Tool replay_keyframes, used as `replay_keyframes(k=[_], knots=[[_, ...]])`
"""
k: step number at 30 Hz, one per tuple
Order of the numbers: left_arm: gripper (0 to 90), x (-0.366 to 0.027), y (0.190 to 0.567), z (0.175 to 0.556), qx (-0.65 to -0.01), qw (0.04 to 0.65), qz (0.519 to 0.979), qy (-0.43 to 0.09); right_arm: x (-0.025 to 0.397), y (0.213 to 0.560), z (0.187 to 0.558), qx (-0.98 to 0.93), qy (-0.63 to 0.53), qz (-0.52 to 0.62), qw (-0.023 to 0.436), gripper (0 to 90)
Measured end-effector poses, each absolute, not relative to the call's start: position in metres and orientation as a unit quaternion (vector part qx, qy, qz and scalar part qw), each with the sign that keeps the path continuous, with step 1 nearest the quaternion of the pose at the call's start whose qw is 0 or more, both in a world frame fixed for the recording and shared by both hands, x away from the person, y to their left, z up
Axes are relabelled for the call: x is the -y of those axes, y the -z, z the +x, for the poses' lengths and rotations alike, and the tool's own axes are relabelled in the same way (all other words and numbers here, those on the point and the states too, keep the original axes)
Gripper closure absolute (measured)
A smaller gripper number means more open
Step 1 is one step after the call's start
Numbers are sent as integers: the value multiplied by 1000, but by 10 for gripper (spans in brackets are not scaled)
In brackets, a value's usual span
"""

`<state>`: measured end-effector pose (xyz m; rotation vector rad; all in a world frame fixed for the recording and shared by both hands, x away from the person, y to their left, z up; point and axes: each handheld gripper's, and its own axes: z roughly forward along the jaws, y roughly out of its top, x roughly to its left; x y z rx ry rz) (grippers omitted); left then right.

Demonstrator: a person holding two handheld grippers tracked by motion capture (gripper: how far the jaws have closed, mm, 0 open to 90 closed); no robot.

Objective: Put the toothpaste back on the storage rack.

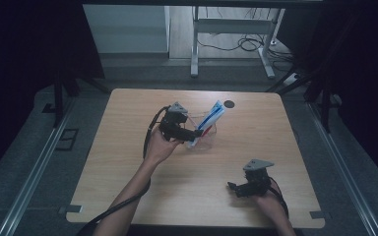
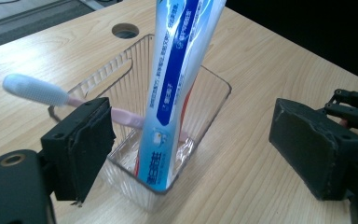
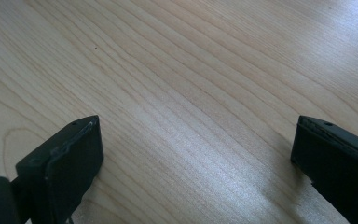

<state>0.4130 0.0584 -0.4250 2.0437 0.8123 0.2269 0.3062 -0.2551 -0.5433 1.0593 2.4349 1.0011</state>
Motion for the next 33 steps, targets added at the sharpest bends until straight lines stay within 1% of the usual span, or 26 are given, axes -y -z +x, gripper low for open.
replay_keyframes(k=[8,17,33], knots=[[108,-67,425,402,-329,445,827,-103,255,543,306,-848,-348,369,151,18],[36,-78,430,389,-332,432,831,-112,255,543,306,-848,-348,369,152,18],[33,-105,454,369,-346,426,828,-118,255,543,306,-848,-349,369,152,18]])
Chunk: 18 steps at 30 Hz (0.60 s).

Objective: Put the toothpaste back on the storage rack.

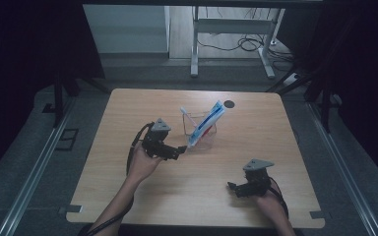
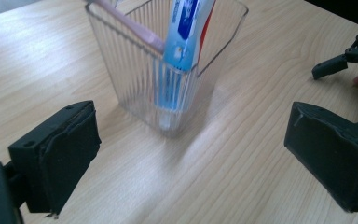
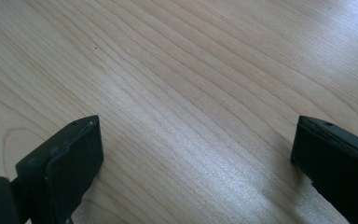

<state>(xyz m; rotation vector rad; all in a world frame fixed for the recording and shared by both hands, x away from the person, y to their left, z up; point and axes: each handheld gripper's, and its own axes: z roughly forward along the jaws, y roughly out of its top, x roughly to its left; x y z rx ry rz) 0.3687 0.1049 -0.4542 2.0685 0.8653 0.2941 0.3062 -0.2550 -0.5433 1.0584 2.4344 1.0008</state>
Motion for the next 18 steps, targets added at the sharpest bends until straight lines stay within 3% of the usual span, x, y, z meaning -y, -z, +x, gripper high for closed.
replay_keyframes(k=[18], knots=[[35,-129,476,340,-350,421,826,-133,255,543,306,-847,-350,370,151,18]])
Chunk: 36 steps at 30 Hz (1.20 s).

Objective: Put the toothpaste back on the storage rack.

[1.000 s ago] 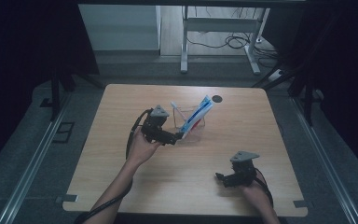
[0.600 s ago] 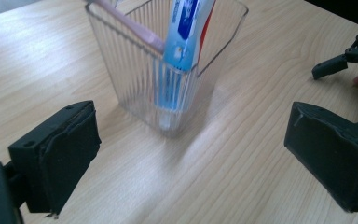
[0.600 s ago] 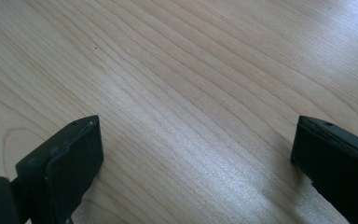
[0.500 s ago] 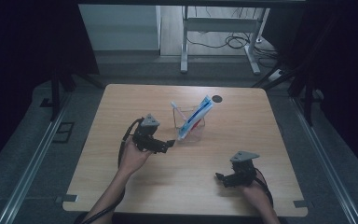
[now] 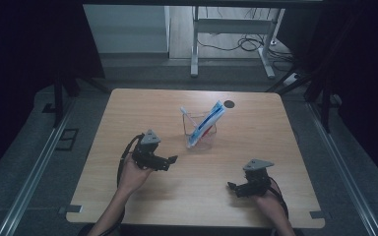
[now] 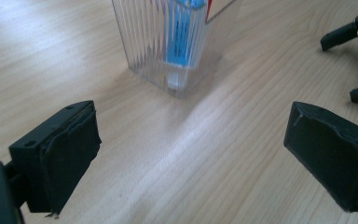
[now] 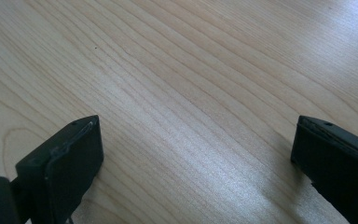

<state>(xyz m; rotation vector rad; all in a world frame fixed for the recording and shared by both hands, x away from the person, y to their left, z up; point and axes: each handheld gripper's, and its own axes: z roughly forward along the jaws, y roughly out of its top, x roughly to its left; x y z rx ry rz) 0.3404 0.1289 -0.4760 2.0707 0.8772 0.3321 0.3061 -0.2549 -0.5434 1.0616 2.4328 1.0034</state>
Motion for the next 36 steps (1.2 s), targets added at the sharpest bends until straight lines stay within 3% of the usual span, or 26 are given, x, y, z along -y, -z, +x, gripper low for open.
replay_keyframes(k=[28,36], knots=[[34,-144,541,305,-370,366,844,-128,255,543,306,-847,-350,370,152,18],[31,-139,545,304,-368,336,858,-129,255,543,306,-847,-350,370,152,18]])
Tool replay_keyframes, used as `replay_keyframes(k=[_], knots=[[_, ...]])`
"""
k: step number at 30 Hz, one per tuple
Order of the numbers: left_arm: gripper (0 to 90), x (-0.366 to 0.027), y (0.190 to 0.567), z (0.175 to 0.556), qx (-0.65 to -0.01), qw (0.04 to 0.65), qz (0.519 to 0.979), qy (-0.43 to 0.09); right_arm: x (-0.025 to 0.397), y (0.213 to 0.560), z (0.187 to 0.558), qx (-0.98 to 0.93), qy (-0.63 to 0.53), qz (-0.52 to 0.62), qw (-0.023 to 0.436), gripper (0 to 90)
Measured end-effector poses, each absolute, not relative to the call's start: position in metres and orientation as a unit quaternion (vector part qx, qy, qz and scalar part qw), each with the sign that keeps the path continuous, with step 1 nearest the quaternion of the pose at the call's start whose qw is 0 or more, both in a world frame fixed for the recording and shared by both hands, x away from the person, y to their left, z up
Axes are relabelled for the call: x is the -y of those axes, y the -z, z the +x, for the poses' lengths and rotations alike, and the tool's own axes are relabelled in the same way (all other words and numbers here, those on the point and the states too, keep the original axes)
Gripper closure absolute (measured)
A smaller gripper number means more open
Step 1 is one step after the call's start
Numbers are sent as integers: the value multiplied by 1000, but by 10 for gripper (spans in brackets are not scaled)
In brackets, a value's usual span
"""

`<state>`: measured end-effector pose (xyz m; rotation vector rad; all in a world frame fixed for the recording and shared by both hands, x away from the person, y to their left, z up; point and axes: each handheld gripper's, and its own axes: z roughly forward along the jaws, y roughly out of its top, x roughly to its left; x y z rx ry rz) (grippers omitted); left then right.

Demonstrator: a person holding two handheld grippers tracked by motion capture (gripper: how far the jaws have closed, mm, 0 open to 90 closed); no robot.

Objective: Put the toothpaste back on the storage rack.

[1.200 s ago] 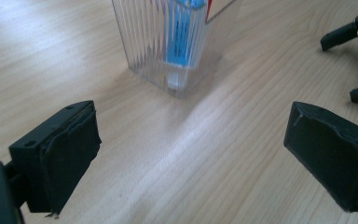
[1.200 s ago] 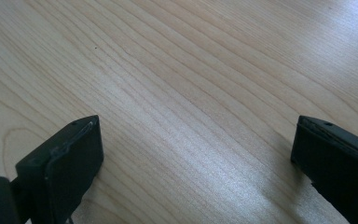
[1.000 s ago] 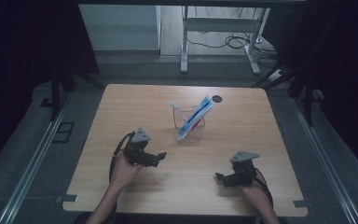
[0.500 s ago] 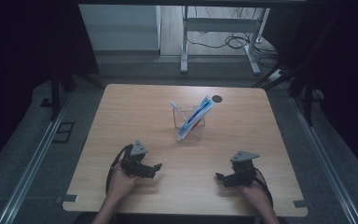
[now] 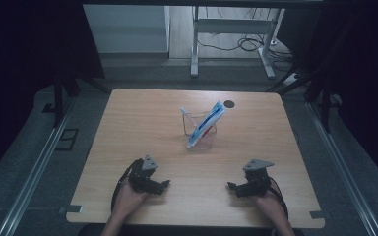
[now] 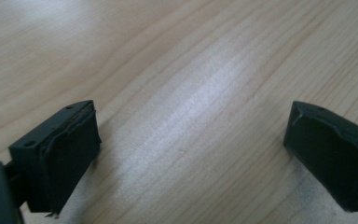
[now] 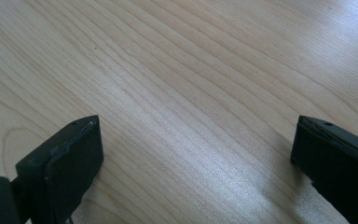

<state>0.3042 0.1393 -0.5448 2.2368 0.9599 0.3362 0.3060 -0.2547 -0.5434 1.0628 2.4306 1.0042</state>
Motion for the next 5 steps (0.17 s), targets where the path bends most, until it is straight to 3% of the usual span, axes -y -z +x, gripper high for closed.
replay_keyframes(k=[5], knots=[[30,-140,545,304,-369,334,858,-130,255,543,306,-847,-350,370,152,18]])
